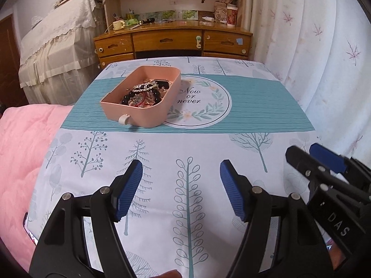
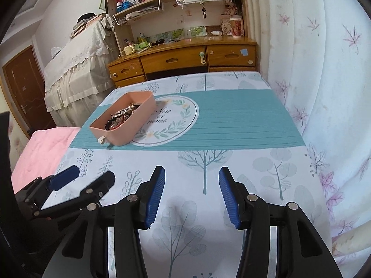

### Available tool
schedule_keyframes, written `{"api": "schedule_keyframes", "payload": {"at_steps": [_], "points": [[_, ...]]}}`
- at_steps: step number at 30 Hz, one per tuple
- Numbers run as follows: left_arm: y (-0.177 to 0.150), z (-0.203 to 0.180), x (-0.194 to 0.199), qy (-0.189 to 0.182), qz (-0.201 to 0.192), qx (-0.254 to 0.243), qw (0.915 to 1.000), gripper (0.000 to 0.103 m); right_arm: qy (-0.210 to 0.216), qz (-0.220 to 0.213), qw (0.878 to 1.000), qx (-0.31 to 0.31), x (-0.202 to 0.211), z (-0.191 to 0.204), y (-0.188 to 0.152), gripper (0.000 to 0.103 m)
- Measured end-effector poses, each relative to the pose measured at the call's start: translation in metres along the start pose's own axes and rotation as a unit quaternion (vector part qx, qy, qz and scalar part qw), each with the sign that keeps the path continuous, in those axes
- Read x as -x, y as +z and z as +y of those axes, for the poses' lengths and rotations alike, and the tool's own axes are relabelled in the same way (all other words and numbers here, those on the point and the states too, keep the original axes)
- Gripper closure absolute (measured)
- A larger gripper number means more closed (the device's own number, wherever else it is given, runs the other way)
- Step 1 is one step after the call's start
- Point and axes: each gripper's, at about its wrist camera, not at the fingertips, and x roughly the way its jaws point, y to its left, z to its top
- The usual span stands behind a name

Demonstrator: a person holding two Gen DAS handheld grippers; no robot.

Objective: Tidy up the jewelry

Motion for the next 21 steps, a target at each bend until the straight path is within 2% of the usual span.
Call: {"api": "schedule_keyframes", "payload": {"at_steps": [21], "points": [[-0.006,0.007,0.009,-0.001,-0.003,0.018,0.9998,0.036,0.009,0.014,1.0,0.021,-0.01,0.017,-0.01,0.054]]}}
